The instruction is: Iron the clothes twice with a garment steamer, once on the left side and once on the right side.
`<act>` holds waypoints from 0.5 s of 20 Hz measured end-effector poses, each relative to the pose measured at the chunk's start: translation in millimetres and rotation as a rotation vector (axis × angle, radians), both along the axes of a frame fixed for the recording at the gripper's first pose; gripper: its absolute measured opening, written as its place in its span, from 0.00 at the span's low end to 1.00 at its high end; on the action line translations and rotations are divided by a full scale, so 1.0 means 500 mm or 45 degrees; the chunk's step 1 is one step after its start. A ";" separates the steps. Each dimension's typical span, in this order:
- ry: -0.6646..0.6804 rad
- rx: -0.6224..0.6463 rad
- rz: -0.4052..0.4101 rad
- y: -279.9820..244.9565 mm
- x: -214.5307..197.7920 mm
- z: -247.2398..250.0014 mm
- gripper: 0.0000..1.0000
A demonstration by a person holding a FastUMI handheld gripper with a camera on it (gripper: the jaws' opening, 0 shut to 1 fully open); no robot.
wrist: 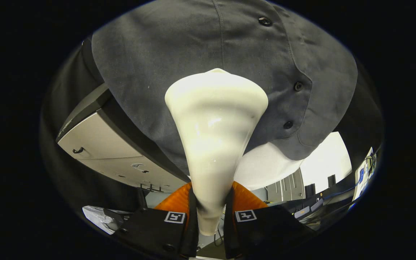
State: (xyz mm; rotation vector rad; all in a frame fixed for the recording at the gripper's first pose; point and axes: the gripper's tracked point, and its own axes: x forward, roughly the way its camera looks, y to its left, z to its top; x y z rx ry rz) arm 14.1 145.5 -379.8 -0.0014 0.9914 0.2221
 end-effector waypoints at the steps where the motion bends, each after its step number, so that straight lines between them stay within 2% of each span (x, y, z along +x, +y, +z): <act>1: 0.006 0.000 -0.003 -0.004 -0.005 0.000 0.36; 5: -0.032 0.012 -0.010 -0.006 -0.008 0.033 0.36; 10: -0.143 0.022 -0.007 -0.017 0.004 0.129 0.36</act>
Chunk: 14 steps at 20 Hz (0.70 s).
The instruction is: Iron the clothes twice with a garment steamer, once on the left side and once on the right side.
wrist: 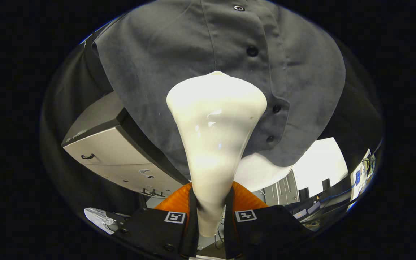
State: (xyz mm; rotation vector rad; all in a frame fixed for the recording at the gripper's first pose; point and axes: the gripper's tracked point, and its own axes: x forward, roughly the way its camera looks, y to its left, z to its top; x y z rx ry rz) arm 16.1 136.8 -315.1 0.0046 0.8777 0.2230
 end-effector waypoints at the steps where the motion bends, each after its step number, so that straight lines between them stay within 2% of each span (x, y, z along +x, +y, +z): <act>1: -0.025 0.003 0.002 -0.004 0.005 0.023 0.36; 14: -0.380 0.010 -0.045 -0.072 0.089 0.343 0.36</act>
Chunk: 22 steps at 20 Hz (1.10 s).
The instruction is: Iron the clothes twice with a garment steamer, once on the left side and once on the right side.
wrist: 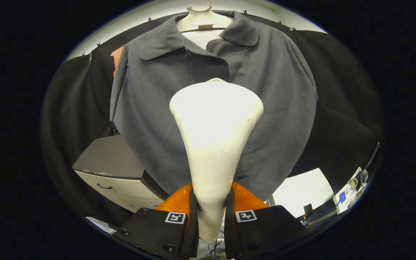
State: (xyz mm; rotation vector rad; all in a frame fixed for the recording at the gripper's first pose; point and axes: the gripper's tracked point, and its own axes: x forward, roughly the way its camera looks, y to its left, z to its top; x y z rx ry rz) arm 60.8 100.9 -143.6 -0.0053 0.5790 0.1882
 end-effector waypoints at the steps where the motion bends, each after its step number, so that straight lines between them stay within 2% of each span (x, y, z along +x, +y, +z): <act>1: -0.024 -0.004 -0.009 -0.009 0.006 0.021 0.36; 11: -0.144 -0.049 -0.123 -0.113 0.090 0.145 0.36; 16: -0.112 -0.064 -0.166 -0.152 0.142 0.134 0.36; 22: -0.046 -0.026 -0.134 -0.158 0.160 0.089 0.36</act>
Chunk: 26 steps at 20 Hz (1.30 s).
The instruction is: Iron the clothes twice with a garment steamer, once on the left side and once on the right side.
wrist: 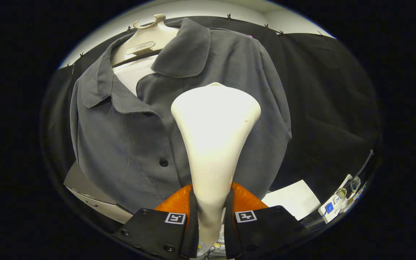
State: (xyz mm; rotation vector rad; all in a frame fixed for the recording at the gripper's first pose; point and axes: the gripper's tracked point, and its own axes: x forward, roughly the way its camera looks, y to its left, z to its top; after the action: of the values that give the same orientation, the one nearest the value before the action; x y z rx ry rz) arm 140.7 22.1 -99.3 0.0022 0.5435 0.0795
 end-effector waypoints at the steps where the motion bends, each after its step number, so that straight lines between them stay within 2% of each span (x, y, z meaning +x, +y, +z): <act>1: 0.011 0.003 0.003 -0.002 -0.003 -0.009 0.36; 13: 0.156 0.023 0.003 -0.010 -0.032 -0.144 0.36; 26: 0.340 0.037 -0.002 -0.008 -0.102 -0.320 0.36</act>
State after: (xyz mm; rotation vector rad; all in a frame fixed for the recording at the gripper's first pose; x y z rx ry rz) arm 89.6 18.0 -259.4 0.0424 0.8092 0.0862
